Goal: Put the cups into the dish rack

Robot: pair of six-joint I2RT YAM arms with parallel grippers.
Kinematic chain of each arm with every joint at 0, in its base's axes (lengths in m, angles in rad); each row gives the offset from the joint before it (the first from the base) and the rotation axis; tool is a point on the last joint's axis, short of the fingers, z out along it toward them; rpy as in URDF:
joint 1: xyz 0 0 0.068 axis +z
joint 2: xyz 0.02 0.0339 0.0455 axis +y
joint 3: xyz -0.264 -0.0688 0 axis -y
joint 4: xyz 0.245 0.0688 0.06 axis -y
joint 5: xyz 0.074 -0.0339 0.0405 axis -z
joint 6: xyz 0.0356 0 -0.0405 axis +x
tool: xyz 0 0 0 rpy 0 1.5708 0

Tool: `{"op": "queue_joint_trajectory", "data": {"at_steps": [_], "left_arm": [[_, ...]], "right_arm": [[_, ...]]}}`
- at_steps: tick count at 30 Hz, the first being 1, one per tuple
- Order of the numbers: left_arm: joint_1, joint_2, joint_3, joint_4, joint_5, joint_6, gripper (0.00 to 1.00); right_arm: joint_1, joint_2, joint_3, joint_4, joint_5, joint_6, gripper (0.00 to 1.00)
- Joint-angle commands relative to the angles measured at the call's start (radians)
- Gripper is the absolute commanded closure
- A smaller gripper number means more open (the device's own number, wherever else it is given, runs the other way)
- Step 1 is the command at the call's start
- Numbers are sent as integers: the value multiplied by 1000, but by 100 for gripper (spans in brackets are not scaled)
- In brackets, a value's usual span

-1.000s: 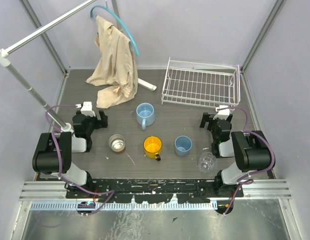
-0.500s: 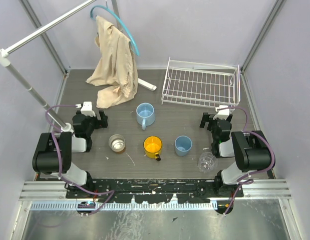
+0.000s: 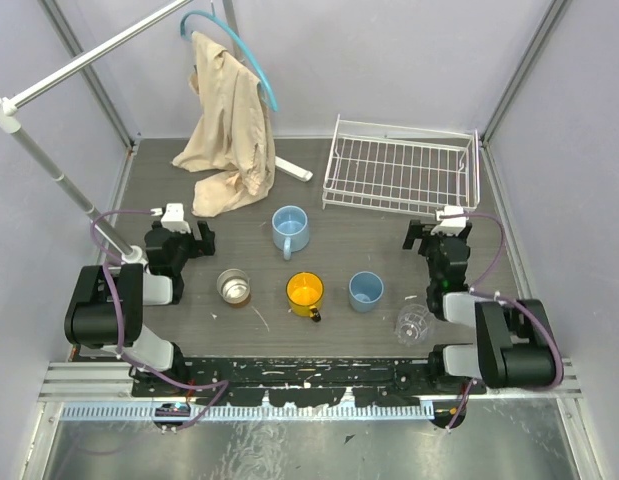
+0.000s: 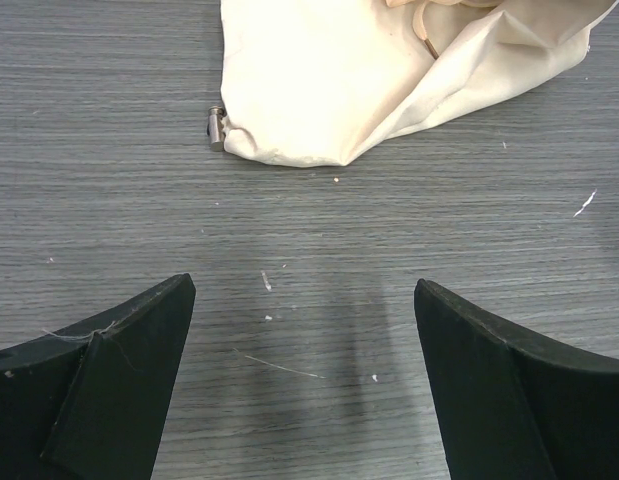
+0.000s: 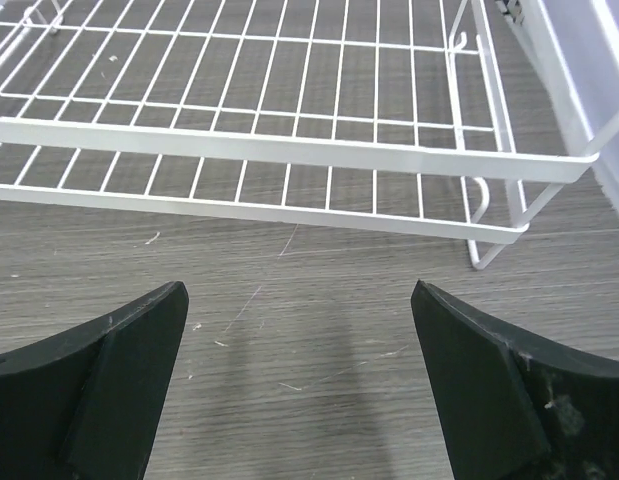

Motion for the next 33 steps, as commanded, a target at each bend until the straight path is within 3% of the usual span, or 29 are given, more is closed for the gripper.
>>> {"op": "queue_joint_trajectory", "data": {"at_steps": [1, 9, 14, 16, 23, 27, 33], "left_arm": [[1, -7, 22, 22, -18, 9, 2], [-7, -25, 41, -17, -28, 15, 2], [-7, -132, 162, -365, 34, 11, 2], [-6, -163, 243, -542, 60, 1, 2], [-23, -330, 380, -888, 87, 11, 2], [-73, -327, 523, -1113, 140, 82, 2], [-231, -221, 761, -1407, 47, 257, 2]], "right_arm": [[5, -152, 52, -171, -6, -38, 0], [4, -336, 296, -676, -70, 54, 0], [4, -324, 496, -892, -143, 72, 0], [5, -313, 548, -932, -170, 84, 0], [14, -228, 679, -995, -249, 224, 0], [14, -130, 759, -1048, -391, 286, 0], [14, -89, 805, -1064, -489, 371, 0]]}}
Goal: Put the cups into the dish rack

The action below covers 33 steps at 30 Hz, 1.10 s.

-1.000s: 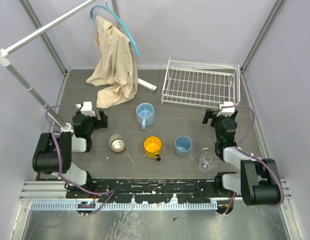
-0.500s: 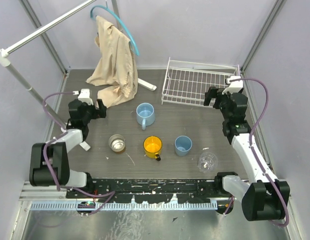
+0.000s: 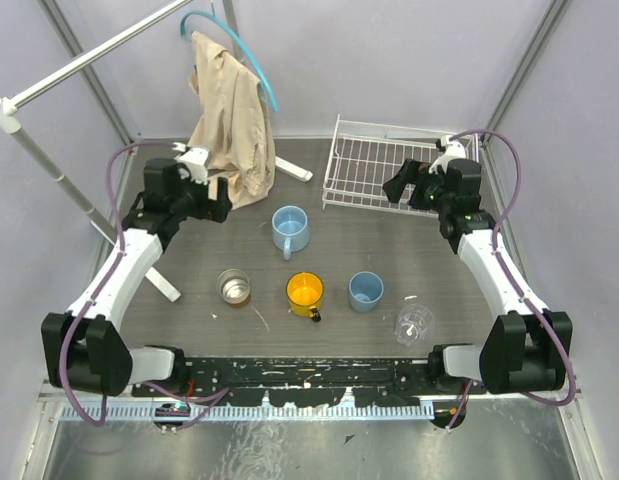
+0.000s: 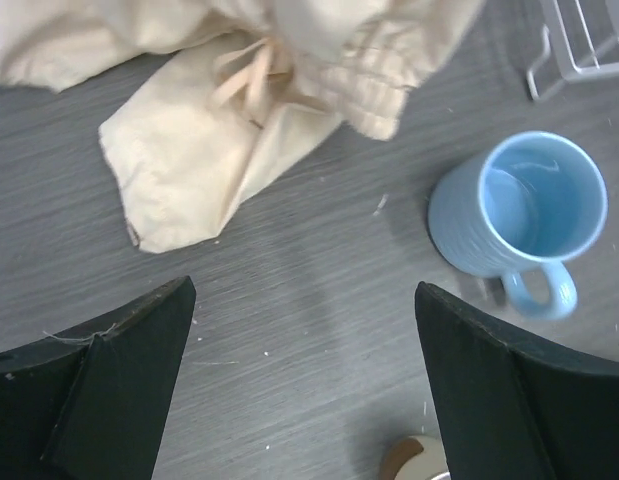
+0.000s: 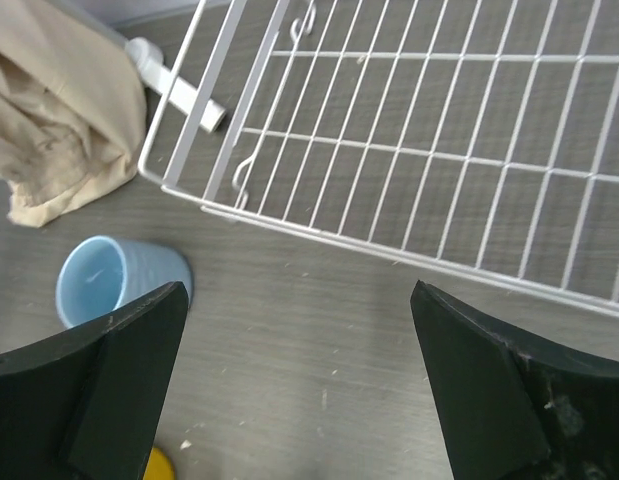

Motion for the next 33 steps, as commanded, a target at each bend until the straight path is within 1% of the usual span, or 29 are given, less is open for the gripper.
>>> {"op": "queue_joint_trajectory", "data": {"at_steps": [1, 6, 9, 12, 18, 22, 27, 33], "left_arm": [[-107, 86, 154, -298, -51, 155, 2], [-212, 189, 281, -372, -106, 185, 2], [-254, 282, 360, -430, -132, 163, 2], [-288, 374, 479, -497, -141, 126, 1], [-347, 551, 664, -591, -161, 76, 7], [-359, 610, 705, -597, -171, 35, 12], [-363, 679, 746, -605, -154, -21, 22], [-373, 724, 762, -602, -152, -47, 24]], "right_arm": [[3, -19, 57, 4, -116, 96, 0], [3, -58, 19, 39, -137, 152, 0], [5, -73, 16, 33, -145, 171, 0], [6, -85, 18, 19, -146, 174, 0], [5, -91, 33, -10, -164, 168, 0], [6, -99, 42, -23, -153, 154, 0], [5, -100, 49, -36, -136, 140, 0], [5, -102, 47, -45, -123, 120, 0]]}}
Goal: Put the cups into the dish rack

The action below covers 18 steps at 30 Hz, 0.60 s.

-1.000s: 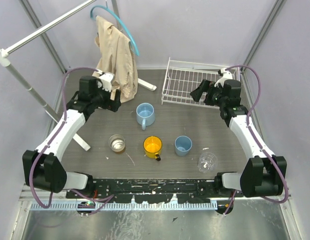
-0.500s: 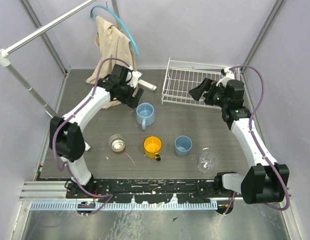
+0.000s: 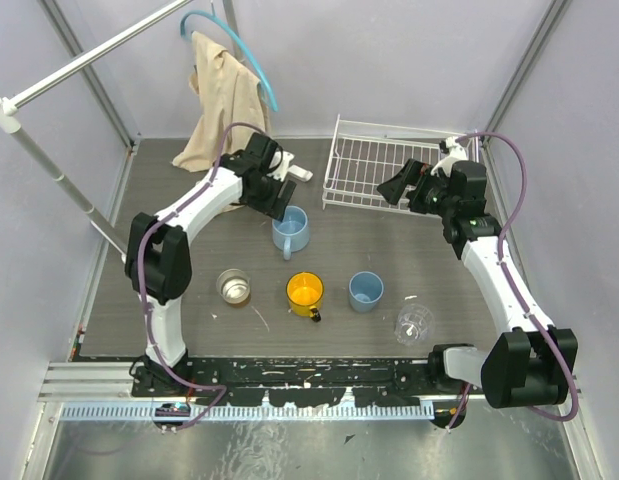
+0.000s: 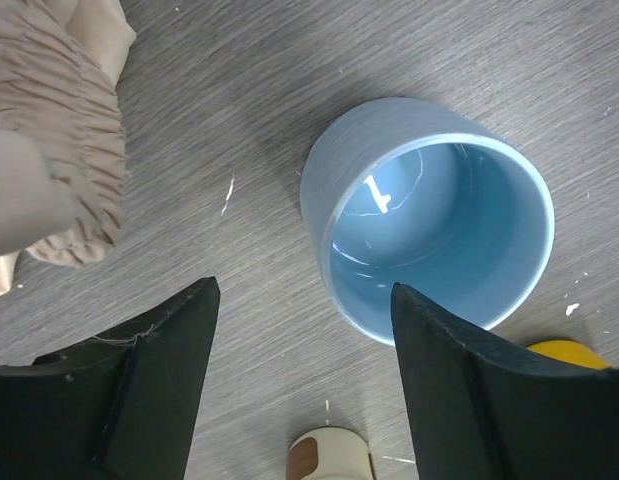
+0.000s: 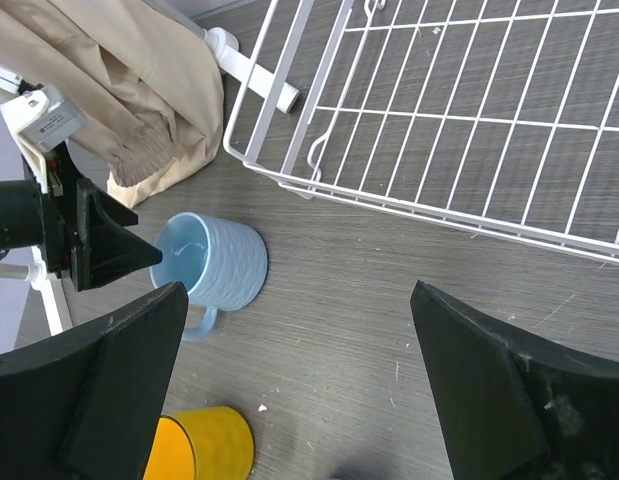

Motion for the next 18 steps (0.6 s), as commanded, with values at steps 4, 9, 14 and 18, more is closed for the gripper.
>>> {"op": "queue_joint_trajectory", "data": {"at_steps": [4, 9, 14, 18], "left_arm": [[-10, 65, 68, -24, 4, -50, 24], [-16, 105, 88, -60, 8, -62, 29], [-20, 127, 87, -72, 11, -66, 30], [-25, 141, 86, -74, 14, -67, 42]], "right_arm": [[5, -36, 41, 20, 15, -31, 0], [5, -36, 42, 16, 20, -27, 0], [8, -38, 35, 12, 23, -25, 0], [11, -37, 41, 11, 22, -14, 0]]}}
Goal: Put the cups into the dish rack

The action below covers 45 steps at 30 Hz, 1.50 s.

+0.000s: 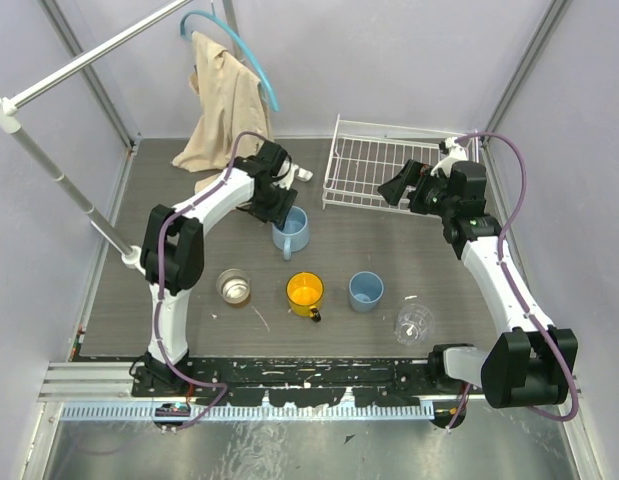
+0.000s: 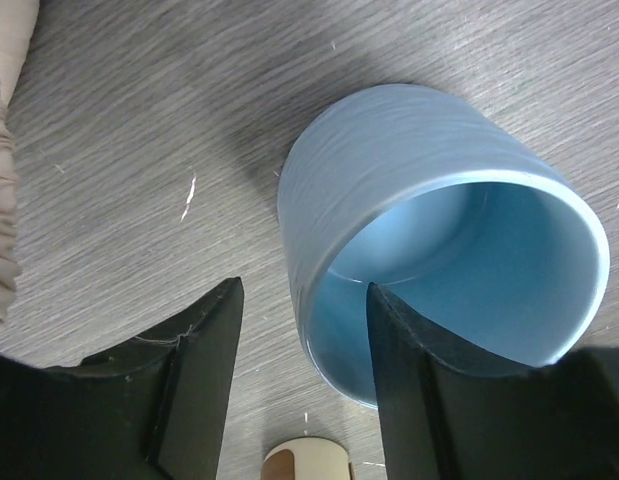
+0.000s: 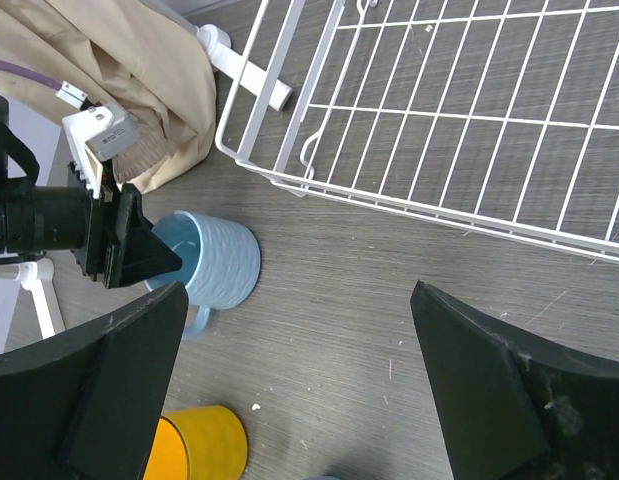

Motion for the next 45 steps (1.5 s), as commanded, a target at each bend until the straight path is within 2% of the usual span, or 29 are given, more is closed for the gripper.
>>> {"op": "queue_joint_trajectory", "data": {"at_steps": [1, 4, 7, 12, 16, 22, 27, 31, 34, 36, 39, 42, 45], "left_arm": [[-10, 22, 36, -25, 13, -7, 46], [-11, 30, 39, -25, 16, -17, 61], [-10, 37, 46, -26, 28, -19, 81], [-11, 24, 53, -33, 66, -28, 100], [-7, -10, 66, -33, 117, -57, 100], [16, -84, 87, -9, 227, -178, 100], [61, -186, 58, 69, 300, -343, 100], [120, -316, -86, 309, 409, -552, 100], [153, -411, -222, 569, 468, -744, 100], [162, -452, -302, 743, 489, -859, 100], [161, -478, -377, 977, 507, -992, 100], [158, -492, -448, 1167, 508, -1122, 100], [149, -501, -492, 1273, 506, -1198, 100]], "right_arm": [[10, -38, 42, 21, 13, 12, 0], [17, -36, 49, 1, 25, 30, 0], [20, -21, 61, -38, 22, 44, 1], [20, 17, 81, -88, -37, 75, 5], [20, 57, 97, -118, -133, 97, 10], [20, 79, 86, -84, -302, 144, 12], [24, 72, 24, 86, -450, 300, 17], [43, 79, -31, 294, -551, 501, 28], [61, 97, -36, 397, -598, 626, 31], [79, 109, -34, 467, -622, 700, 31], [114, 121, -42, 572, -643, 825, 24], [167, 129, -95, 790, -627, 1016, 20], [220, 149, -145, 994, -575, 1177, 19]]}}
